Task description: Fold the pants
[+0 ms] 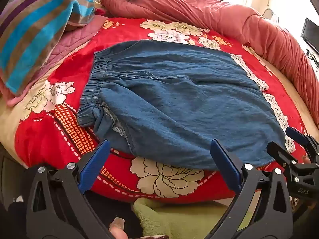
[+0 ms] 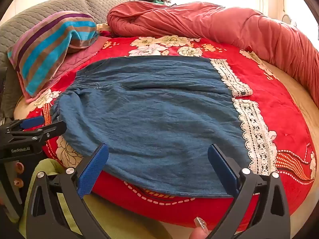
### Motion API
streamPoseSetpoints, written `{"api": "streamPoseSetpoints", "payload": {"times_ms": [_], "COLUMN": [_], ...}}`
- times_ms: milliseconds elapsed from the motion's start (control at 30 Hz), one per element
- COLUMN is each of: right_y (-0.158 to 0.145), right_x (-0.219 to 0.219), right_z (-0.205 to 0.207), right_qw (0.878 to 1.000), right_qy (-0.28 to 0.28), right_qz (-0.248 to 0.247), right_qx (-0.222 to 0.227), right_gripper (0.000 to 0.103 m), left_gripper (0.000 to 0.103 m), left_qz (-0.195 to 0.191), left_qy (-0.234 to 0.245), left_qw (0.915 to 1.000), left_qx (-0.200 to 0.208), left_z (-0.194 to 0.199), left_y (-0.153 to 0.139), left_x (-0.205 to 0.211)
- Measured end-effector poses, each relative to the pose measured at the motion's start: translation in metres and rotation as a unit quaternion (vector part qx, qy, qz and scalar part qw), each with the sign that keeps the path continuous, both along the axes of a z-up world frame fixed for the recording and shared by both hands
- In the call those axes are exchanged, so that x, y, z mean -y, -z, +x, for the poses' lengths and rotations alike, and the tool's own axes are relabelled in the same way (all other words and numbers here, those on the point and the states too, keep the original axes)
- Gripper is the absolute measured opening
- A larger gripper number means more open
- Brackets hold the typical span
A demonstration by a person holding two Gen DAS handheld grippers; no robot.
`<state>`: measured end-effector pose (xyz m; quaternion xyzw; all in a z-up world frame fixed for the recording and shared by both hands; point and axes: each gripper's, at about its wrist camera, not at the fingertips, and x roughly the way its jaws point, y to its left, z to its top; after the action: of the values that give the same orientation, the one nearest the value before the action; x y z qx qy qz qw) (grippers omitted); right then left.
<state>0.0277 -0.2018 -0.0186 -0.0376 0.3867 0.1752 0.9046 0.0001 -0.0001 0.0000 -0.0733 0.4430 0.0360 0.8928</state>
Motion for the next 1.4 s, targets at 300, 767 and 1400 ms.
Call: {"api": "streamPoseSetpoints", "payload": {"times_ms": [300,767,1400], "right_y": [-0.0008,-0.0058,-0.0094], "right_x": [0.0,0.0008,0.0005], "right_z": [0.0,-0.0025,-0.0017], "right_qw": [1.0,1.0,1.0], "right_qy": [0.0,0.0,-0.002], "right_qz": [-0.002,0.001,0.002], "right_qx": [-0.003,0.005,0.005], "right_gripper": [0.099,0.099,0.099], "left_gripper": [0.094,0.094,0.094], "left_qz": [-0.002,-0.002,0.002], "left_qy": [-0.001,-0.002,-0.003], "left_qw": [1.0,1.0,1.0], "left_qx": [0.002,-0.001,-0.002], "left_z": [-0.0001,-0.0026,-0.0009], "left_y": [-0.0001,0.003,0.0008], "left_x": [-0.0003,-0.0025,-0.0033]}}
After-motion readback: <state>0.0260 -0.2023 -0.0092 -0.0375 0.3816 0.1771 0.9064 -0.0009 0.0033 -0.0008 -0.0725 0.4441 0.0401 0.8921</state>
